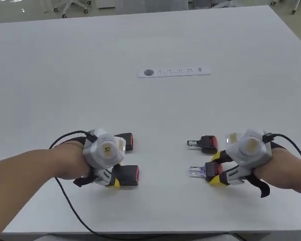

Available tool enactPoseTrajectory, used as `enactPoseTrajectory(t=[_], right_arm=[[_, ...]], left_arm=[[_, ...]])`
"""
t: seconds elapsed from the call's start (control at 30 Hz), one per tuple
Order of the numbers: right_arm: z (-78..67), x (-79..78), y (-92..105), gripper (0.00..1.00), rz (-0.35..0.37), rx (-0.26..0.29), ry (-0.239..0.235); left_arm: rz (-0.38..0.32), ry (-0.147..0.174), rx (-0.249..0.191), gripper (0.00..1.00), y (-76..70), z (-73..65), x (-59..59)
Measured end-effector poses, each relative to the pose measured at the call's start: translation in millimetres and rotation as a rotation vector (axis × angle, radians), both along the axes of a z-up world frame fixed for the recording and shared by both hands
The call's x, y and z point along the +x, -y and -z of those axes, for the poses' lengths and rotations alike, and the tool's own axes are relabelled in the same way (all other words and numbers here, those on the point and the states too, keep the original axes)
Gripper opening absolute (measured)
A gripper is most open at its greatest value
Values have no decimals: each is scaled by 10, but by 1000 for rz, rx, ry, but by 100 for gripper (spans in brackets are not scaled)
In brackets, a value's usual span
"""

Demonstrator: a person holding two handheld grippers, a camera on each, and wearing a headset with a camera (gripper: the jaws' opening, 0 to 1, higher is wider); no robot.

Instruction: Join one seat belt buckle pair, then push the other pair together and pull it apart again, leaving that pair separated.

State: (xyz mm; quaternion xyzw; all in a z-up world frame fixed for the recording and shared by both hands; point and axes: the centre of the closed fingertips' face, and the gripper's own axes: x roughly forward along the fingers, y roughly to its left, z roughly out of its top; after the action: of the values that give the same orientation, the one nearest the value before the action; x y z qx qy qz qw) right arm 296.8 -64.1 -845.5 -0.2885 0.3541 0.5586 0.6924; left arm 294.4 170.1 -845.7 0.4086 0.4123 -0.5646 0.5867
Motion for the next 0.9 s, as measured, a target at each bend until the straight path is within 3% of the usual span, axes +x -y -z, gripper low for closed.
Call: enactPoseTrajectory(t=[0.2, 0.9], right_arm=[[-5, -3, -48, 36, 5, 7, 14], [-29, -55, -801, 36, 18, 84, 13]], left_arm=[[-11, 16, -3, 33, -8, -5, -6], [-30, 12, -14, 33, -13, -6, -7]])
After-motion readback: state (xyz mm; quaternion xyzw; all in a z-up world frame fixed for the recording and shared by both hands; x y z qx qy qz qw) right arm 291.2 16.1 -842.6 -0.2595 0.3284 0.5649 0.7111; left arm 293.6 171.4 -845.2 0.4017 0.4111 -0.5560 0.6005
